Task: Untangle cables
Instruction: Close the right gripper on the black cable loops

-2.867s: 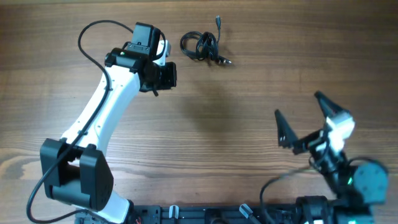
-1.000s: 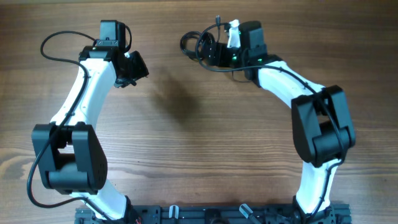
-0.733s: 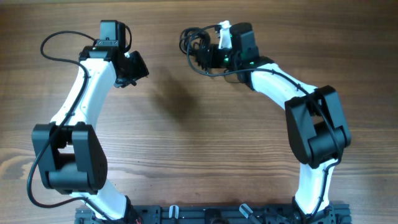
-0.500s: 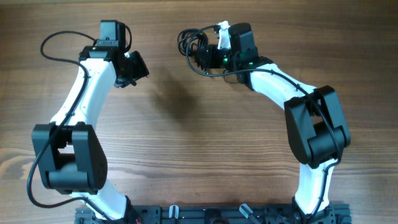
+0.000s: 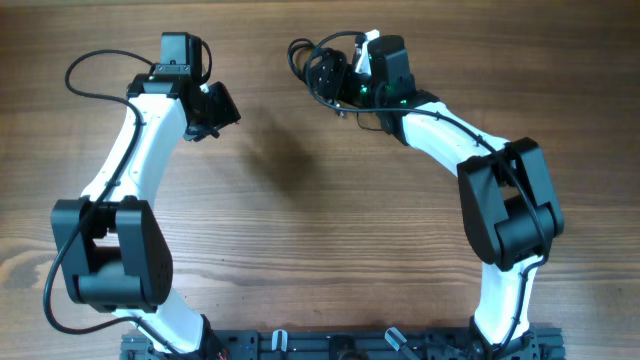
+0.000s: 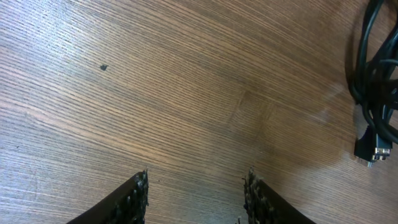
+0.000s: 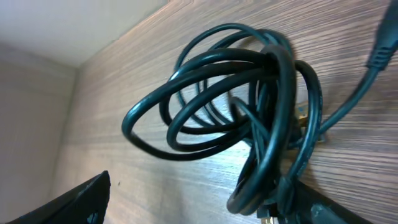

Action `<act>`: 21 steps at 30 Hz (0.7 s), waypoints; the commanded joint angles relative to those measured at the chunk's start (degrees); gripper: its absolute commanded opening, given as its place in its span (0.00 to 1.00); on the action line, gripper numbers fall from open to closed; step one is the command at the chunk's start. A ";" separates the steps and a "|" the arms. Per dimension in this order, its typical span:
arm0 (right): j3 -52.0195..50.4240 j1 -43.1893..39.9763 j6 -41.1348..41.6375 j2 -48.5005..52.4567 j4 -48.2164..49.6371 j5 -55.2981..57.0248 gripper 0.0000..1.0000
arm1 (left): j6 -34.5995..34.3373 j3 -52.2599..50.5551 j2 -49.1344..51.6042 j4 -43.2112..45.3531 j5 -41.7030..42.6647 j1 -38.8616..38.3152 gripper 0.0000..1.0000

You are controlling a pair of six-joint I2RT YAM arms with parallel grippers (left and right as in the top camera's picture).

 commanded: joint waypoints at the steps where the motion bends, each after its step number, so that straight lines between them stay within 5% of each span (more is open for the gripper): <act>1: 0.81 -0.02 2.86 2.64 0.04 3.26 0.90 | -0.09 -0.35 0.44 0.13 -0.81 0.22 0.53; 7: 0.79 -0.15 2.21 2.93 -0.20 3.30 1.00 | -0.09 -0.35 0.44 0.13 -0.79 0.22 0.54; 21: 0.81 -3.80 5.46 -1.62 -1.51 -2.56 1.00 | -0.11 -0.35 0.44 0.17 -0.79 0.22 0.55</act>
